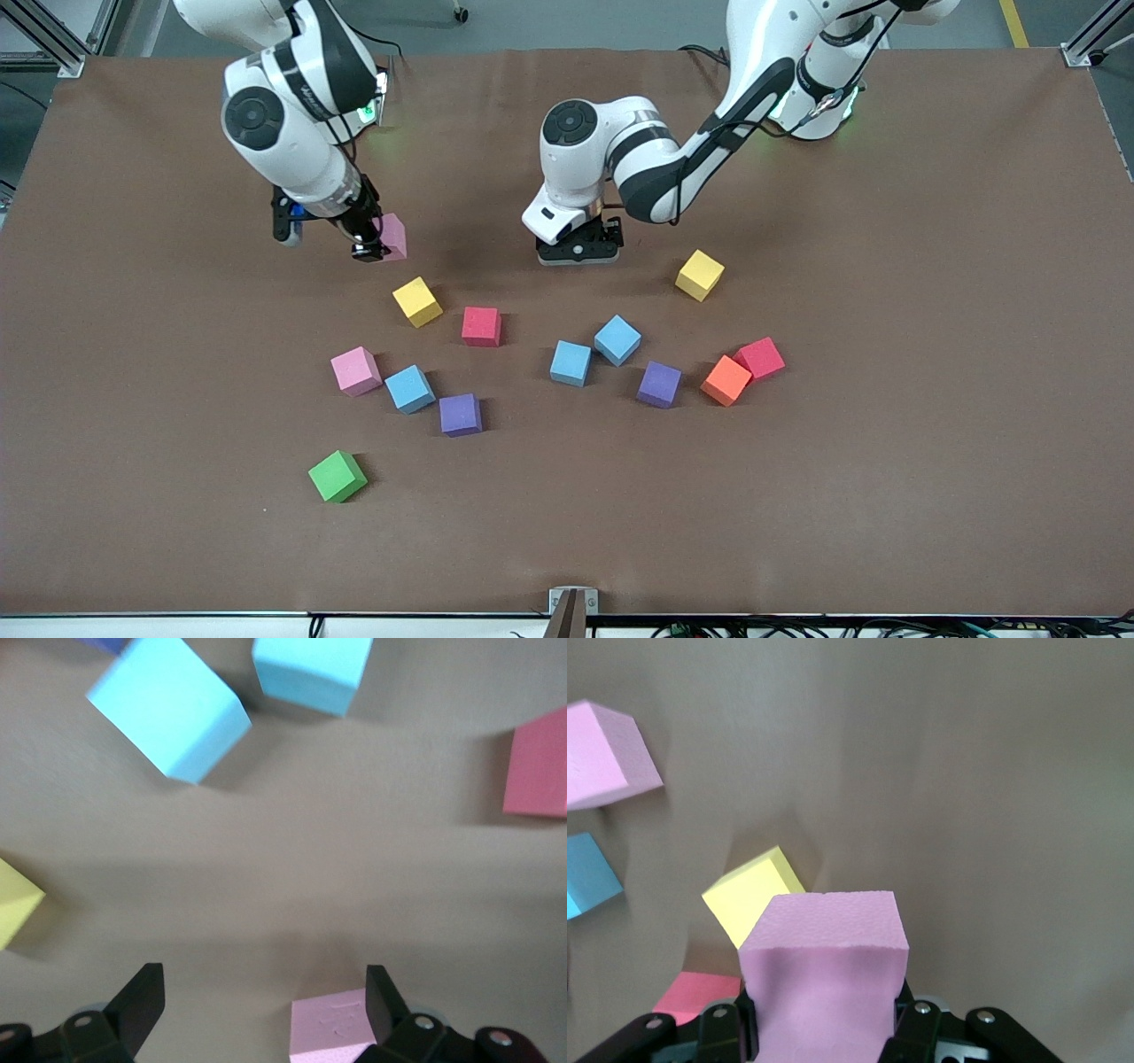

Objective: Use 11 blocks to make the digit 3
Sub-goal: 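Lower the pink cube with the left gripper onto the table and release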

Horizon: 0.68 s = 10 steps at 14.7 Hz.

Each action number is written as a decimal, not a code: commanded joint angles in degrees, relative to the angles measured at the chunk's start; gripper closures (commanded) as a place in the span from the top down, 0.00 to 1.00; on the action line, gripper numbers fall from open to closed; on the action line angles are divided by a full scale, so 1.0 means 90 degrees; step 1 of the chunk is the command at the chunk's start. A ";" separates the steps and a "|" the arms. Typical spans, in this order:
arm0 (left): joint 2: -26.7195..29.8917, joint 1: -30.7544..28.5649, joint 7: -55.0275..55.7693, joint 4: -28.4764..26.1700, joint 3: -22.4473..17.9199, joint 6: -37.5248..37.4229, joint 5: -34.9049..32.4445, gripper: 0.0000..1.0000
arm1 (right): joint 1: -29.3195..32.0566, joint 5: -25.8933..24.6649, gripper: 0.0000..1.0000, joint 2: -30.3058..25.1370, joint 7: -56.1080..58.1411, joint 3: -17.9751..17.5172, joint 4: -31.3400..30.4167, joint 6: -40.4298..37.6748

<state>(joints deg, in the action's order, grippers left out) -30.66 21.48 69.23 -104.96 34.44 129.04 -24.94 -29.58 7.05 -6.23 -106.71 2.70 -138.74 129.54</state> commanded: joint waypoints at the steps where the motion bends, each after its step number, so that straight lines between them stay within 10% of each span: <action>1: 0.0204 -0.0831 -0.0212 -0.0222 0.0605 -0.0099 -0.0110 1.00 | -0.0316 0.0027 0.00 0.0505 -0.0526 -0.0006 -0.0073 0.0712; 10: 0.0204 -0.3644 -0.1511 -0.1344 0.2344 0.0095 -0.0770 1.00 | -0.1664 0.0027 0.00 0.1433 -0.1669 -0.0007 0.0054 0.1574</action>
<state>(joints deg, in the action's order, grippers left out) -30.03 -7.00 56.53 -113.21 52.58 128.26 -27.82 -42.74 7.05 5.63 -119.78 2.40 -138.76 143.24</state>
